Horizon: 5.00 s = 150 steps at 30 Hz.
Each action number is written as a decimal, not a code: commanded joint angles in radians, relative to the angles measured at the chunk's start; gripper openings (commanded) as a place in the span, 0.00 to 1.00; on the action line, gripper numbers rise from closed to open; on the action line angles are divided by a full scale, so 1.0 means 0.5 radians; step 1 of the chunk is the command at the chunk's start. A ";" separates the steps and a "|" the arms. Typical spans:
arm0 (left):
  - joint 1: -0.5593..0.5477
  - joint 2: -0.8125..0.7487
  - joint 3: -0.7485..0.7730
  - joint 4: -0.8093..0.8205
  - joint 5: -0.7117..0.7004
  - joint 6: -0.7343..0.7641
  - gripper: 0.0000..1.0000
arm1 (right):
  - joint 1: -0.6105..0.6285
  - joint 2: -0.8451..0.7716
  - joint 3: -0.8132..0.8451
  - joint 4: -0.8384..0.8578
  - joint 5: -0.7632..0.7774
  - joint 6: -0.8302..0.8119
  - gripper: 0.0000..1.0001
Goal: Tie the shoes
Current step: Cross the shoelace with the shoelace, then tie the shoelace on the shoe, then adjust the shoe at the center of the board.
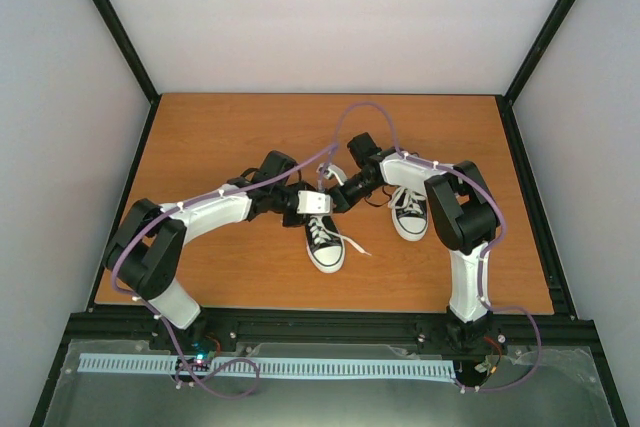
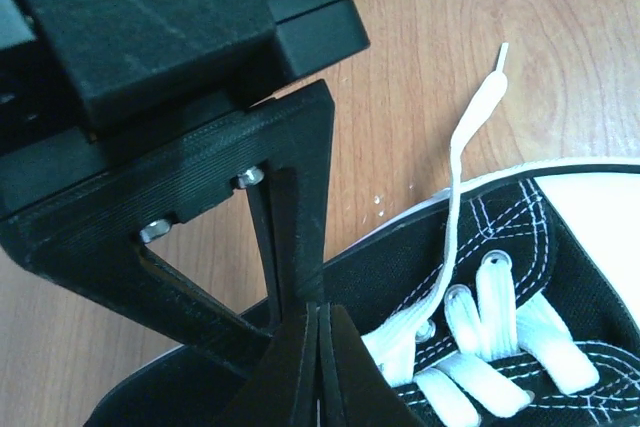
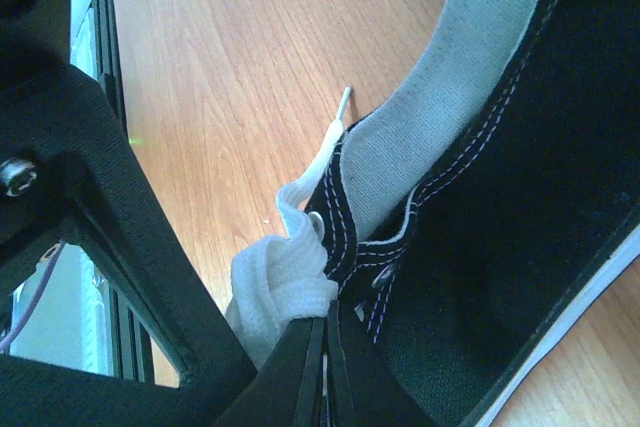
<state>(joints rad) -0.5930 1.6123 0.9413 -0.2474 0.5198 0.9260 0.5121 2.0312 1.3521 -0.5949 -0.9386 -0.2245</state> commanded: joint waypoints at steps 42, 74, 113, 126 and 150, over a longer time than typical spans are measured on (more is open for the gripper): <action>0.253 -0.220 -0.094 -0.618 0.196 0.098 0.01 | -0.093 -0.218 -0.124 0.003 0.371 0.215 0.03; 0.318 -0.191 -0.278 -0.665 0.047 0.643 0.01 | -0.205 -0.250 -0.372 0.024 0.472 0.211 0.03; 0.066 -0.252 -0.348 -0.144 -0.213 -0.261 0.65 | 0.033 0.151 0.094 0.206 -0.080 0.343 0.59; -0.003 -0.201 -0.353 -0.010 -0.424 -0.396 0.66 | 0.048 0.110 0.078 0.029 -0.109 0.154 0.49; -0.032 -0.224 -0.194 -0.219 -0.268 -0.605 0.83 | 0.114 -0.102 -0.157 0.095 -0.106 0.268 0.43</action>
<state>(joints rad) -0.6033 1.5013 0.7868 -0.3660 0.3500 0.6888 0.5526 2.0109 1.2861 -0.5690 -0.9871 -0.1066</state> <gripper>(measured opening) 0.842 0.422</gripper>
